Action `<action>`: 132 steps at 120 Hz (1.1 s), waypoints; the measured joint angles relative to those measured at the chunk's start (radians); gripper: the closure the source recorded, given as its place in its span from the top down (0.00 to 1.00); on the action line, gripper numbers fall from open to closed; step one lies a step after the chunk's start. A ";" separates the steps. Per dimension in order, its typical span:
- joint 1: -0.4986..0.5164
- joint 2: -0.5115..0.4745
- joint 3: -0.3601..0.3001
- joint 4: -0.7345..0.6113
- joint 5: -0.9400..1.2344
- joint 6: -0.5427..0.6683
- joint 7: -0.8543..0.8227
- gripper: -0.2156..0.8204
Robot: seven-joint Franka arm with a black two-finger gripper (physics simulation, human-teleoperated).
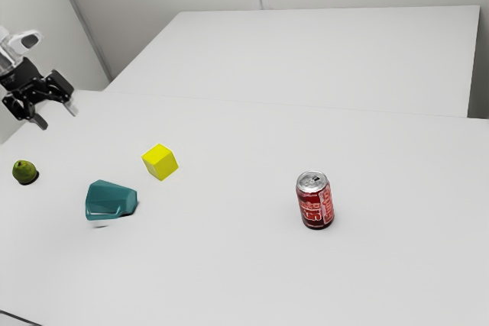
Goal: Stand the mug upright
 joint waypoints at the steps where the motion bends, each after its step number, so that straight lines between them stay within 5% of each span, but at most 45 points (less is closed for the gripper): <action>1: 0.006 0.000 0.000 -0.004 -0.007 0.003 0.007 0.77; 69: 0.268 0.147 0.009 -0.212 -0.414 0.179 0.511 0.77; 132: 0.250 0.289 0.009 -0.246 -0.580 0.186 0.827 0.77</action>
